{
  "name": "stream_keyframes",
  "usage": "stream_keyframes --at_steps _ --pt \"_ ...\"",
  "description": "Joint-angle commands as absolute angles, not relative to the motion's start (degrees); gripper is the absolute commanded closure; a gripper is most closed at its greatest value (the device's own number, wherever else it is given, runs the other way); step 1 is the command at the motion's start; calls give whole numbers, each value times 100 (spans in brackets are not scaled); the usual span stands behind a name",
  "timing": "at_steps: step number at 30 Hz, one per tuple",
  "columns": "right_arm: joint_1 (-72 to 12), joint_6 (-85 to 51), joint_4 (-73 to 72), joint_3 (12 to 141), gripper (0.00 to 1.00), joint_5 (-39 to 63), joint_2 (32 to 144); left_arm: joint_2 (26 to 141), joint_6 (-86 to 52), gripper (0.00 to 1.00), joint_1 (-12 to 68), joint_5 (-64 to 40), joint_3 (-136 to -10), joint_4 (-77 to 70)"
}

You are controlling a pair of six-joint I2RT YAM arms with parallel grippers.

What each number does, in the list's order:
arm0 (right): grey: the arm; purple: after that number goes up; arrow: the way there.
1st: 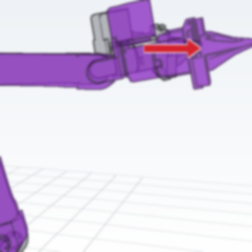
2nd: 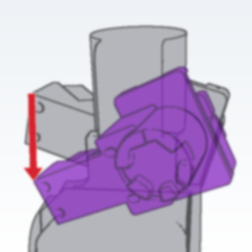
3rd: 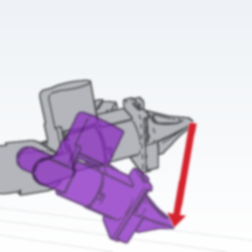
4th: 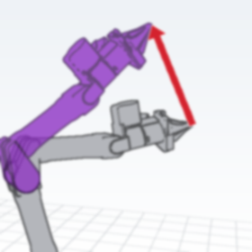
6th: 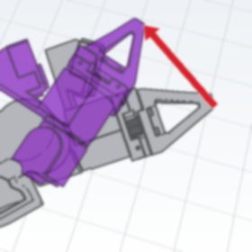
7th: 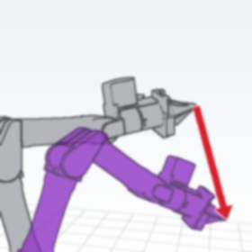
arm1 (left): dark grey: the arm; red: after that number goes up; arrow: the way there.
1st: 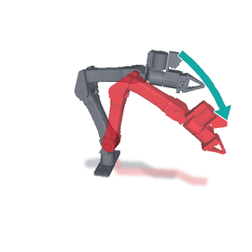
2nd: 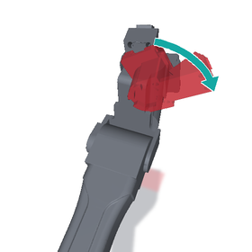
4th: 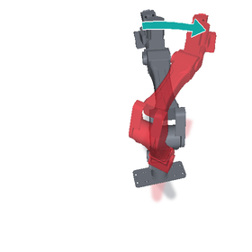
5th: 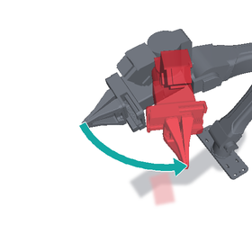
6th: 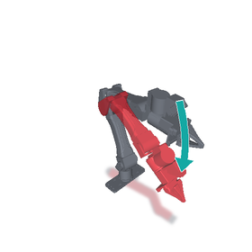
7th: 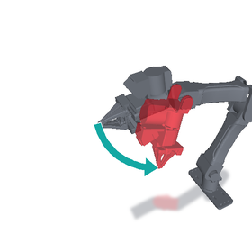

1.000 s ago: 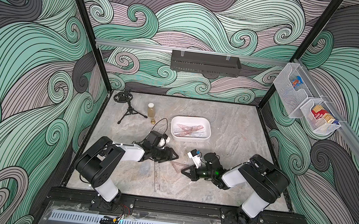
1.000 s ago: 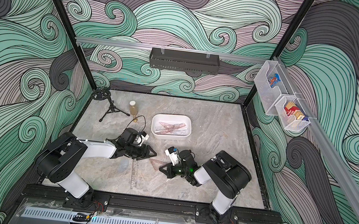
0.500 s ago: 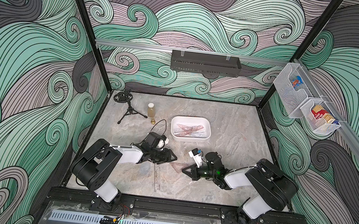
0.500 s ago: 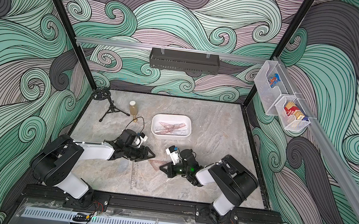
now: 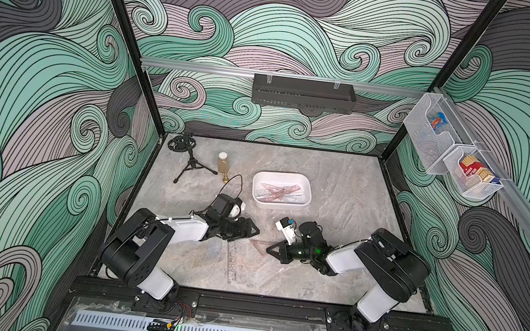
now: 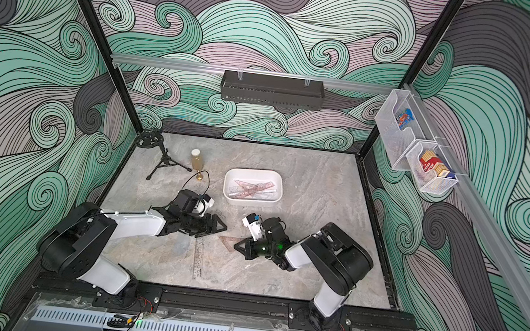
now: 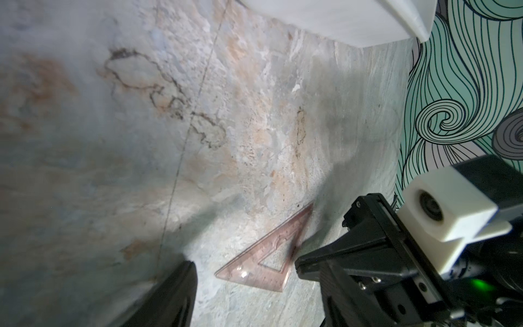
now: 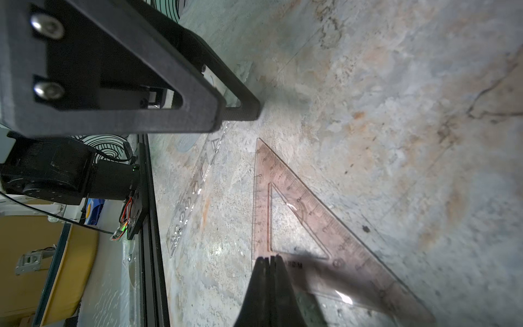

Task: Put the scattered rulers into the storage box
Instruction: Pick up the ruler from the center of the board.

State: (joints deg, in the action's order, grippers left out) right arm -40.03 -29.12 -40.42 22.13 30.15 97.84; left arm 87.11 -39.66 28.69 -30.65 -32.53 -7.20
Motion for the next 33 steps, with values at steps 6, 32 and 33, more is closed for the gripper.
stream_keyframes --at_steps 6,32,33 --pt "-3973 -2852 -4096 2129 98 3006 9912 8805 -3883 26 2822 -3100 -3349 -644" --pt "-3894 -2830 -4276 2074 99 3057 10283 8799 -4069 33 2850 -3395 -2932 -922" --pt "-3894 -2826 -4285 2076 99 3054 10296 8824 -4086 33 2848 -3432 -2914 -953"
